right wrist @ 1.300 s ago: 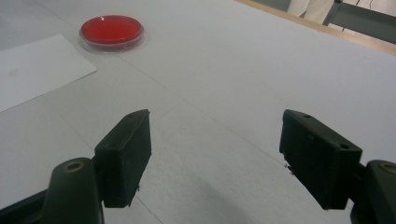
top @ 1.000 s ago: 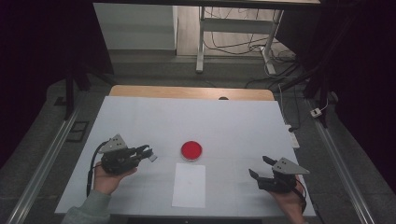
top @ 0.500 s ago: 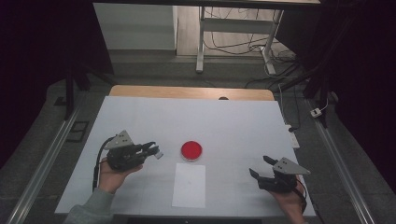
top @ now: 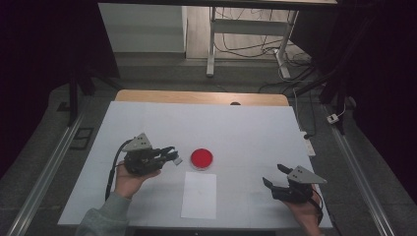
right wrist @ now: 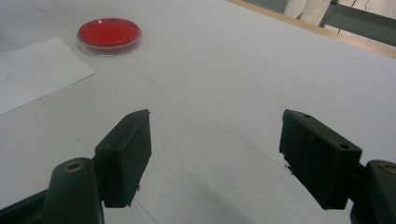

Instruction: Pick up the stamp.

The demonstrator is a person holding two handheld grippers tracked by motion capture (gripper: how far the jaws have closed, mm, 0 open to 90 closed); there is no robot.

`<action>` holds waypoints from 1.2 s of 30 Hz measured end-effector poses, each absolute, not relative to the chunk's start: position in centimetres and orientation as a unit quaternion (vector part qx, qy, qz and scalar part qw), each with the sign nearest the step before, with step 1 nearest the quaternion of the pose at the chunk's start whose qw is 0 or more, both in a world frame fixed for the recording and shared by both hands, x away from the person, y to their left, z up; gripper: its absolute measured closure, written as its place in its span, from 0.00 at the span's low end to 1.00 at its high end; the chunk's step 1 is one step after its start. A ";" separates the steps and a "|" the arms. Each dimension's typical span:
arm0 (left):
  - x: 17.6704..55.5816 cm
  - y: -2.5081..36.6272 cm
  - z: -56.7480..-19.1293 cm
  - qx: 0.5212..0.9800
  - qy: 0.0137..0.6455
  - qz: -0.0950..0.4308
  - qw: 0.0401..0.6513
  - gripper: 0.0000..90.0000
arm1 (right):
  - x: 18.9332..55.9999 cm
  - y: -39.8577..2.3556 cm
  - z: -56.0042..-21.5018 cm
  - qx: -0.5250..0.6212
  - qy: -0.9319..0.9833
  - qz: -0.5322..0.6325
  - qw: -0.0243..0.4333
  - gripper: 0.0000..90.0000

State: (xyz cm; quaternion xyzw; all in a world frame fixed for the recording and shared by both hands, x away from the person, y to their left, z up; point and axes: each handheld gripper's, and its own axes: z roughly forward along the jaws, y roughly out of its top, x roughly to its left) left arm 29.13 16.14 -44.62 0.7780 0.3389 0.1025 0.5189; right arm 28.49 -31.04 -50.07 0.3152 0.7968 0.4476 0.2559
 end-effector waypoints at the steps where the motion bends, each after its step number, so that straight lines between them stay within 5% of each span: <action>1: 29.1 16.1 -44.6 0.778 0.339 0.103 0.519 0.84 | 28.5 -31.0 -50.1 0.316 0.797 0.446 0.257 0.28; 36: 29.8 10.5 -45.8 0.796 0.301 0.065 0.522 0.84 | 28.6 -30.5 -50.4 0.312 0.803 0.441 0.252 0.28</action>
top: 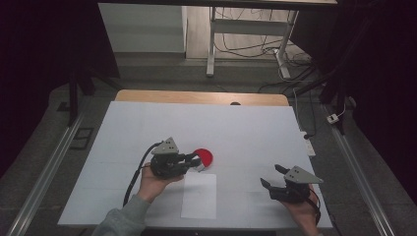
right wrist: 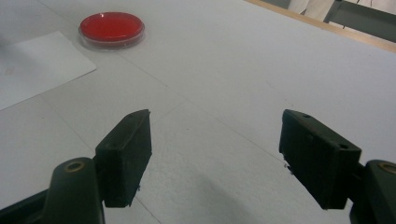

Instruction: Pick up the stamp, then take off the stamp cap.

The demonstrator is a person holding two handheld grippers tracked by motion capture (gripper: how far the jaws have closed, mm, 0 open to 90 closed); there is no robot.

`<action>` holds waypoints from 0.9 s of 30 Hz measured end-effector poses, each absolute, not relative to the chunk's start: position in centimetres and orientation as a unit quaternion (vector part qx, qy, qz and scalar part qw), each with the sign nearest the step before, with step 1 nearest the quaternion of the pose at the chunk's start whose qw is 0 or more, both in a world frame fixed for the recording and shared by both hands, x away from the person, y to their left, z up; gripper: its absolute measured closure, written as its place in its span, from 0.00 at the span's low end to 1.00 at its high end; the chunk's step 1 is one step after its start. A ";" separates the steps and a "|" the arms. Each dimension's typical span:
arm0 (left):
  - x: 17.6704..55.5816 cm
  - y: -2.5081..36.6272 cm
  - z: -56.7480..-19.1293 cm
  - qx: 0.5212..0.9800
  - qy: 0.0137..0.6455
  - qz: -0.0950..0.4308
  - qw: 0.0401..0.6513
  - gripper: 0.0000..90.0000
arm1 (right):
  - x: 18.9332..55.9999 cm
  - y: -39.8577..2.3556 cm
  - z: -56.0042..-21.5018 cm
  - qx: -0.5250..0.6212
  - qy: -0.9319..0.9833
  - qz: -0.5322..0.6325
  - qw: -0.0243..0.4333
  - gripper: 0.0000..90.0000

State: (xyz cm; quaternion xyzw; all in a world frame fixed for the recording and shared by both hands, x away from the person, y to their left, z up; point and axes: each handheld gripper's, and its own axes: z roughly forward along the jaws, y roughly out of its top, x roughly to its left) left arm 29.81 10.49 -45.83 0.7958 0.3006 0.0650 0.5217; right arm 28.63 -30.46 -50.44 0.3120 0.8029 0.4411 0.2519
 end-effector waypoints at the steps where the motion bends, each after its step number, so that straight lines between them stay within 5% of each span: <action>1: 29.8 10.5 -45.8 0.796 0.301 0.065 0.522 0.84 | 28.6 -30.5 -50.4 0.312 0.803 0.441 0.252 0.28; 27: 29.7 9.7 -46.0 0.796 0.298 0.066 0.522 0.84 | 28.4 -29.4 -50.3 0.298 0.804 0.449 0.252 0.27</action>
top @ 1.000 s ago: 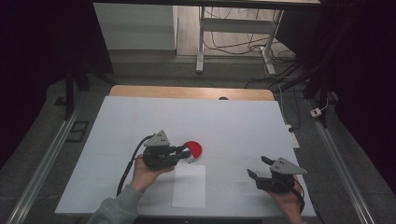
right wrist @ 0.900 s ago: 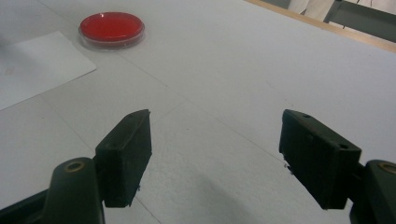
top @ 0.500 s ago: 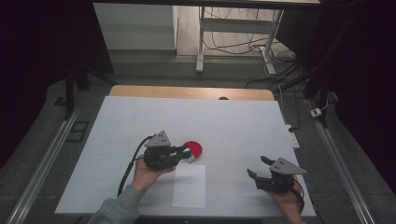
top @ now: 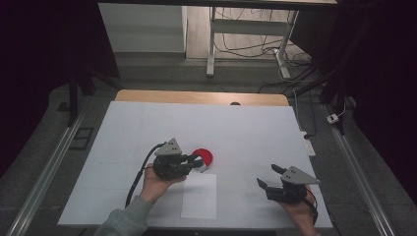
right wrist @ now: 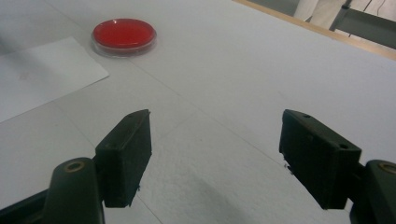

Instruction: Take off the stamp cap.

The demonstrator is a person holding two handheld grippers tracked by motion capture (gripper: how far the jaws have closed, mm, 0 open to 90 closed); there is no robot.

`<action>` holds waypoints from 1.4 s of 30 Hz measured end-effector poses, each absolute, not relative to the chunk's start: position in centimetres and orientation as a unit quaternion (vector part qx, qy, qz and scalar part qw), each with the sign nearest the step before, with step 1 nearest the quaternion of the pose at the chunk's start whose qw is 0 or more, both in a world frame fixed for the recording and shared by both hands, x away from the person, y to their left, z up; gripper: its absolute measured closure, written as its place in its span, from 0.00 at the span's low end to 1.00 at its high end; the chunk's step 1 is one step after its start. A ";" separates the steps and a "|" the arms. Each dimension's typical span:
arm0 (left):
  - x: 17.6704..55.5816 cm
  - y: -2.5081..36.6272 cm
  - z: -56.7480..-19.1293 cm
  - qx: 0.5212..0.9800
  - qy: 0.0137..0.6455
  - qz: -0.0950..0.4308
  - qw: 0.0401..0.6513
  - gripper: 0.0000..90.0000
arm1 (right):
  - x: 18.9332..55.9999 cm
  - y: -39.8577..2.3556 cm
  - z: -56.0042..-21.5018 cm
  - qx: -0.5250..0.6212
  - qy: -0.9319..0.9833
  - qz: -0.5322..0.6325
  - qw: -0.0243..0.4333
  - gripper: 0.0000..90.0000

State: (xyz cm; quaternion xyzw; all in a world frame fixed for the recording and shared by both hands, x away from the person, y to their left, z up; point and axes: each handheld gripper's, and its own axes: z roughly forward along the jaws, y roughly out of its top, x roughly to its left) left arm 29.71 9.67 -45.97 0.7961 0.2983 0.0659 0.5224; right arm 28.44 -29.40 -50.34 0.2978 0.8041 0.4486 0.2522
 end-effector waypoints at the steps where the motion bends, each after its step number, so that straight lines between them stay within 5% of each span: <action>1: 29.7 9.6 -46.0 0.796 0.298 0.066 0.522 0.84 | 28.4 -29.1 -50.4 0.295 0.805 0.449 0.251 0.27; 42: 29.7 8.8 -46.2 0.797 0.294 0.054 0.524 0.84 | 27.8 -21.8 -51.1 0.260 0.811 0.463 0.245 0.32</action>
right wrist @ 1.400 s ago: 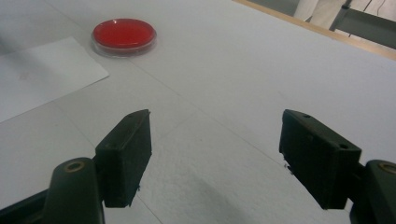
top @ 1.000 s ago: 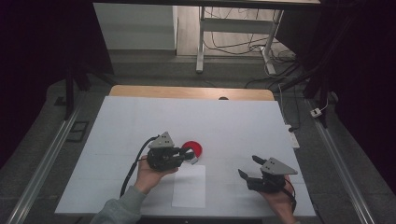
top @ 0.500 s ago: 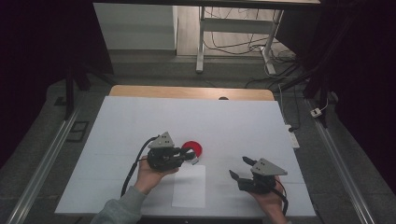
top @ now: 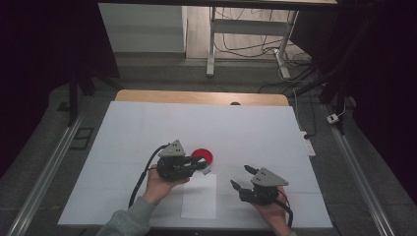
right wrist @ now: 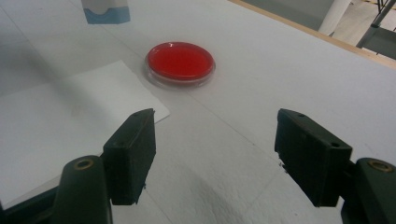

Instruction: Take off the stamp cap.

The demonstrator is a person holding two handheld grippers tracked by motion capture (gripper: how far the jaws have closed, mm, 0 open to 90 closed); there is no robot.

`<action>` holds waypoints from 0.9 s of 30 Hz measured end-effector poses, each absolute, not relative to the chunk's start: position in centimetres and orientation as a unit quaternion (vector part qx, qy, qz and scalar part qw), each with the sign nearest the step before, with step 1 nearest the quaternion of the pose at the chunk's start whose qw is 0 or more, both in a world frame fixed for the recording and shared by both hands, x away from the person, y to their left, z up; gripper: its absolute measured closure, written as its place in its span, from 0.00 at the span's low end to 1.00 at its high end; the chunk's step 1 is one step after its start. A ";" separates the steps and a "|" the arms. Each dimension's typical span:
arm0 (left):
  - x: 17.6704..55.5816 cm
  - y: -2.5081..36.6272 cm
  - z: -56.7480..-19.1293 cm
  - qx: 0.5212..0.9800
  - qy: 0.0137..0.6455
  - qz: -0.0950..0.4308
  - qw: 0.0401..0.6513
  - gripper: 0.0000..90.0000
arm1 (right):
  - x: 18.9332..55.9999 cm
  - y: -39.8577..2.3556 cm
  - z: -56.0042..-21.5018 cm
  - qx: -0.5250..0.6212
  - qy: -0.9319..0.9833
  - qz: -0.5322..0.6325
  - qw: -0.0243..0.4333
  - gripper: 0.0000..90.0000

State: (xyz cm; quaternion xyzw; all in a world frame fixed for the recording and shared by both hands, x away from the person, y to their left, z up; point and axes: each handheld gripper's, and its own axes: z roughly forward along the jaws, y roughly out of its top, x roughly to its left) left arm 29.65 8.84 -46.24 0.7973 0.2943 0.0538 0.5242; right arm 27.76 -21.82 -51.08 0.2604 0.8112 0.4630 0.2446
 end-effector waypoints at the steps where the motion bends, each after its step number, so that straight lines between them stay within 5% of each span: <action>1: 29.7 8.8 -46.2 0.797 0.295 0.054 0.524 0.84 | 27.8 -21.7 -51.1 0.260 0.811 0.463 0.245 0.32; 27: 29.6 8.4 -46.4 0.797 0.294 0.051 0.525 0.84 | 27.4 -18.5 -51.2 0.227 0.821 0.453 0.264 0.34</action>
